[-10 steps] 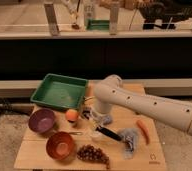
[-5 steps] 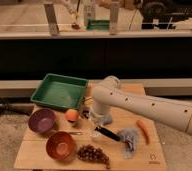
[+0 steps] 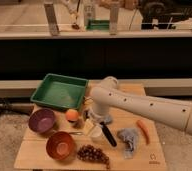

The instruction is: Place brush in paper cup

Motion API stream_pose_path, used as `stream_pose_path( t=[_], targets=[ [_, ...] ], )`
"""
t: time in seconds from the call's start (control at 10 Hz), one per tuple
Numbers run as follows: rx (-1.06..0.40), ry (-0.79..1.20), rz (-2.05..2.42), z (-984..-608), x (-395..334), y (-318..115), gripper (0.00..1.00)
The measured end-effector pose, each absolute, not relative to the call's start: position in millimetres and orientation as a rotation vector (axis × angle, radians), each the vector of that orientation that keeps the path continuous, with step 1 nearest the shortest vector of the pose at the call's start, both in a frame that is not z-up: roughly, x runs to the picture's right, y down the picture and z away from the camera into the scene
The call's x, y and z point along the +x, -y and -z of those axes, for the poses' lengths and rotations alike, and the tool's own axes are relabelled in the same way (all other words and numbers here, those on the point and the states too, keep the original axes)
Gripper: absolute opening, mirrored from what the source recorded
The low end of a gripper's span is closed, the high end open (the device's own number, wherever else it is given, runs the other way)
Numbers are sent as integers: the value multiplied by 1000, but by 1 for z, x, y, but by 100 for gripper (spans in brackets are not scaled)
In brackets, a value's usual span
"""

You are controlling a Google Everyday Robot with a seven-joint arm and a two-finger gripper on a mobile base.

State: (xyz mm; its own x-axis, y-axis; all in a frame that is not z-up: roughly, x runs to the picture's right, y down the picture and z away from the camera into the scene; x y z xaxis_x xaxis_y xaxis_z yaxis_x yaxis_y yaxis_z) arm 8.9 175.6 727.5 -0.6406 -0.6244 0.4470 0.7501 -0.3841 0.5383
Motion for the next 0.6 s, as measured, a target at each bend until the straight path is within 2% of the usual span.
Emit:
stream_pose_path(
  t=[0.6],
  targets=[
    [-289, 841, 2038, -727, 16, -170, 80]
  ],
)
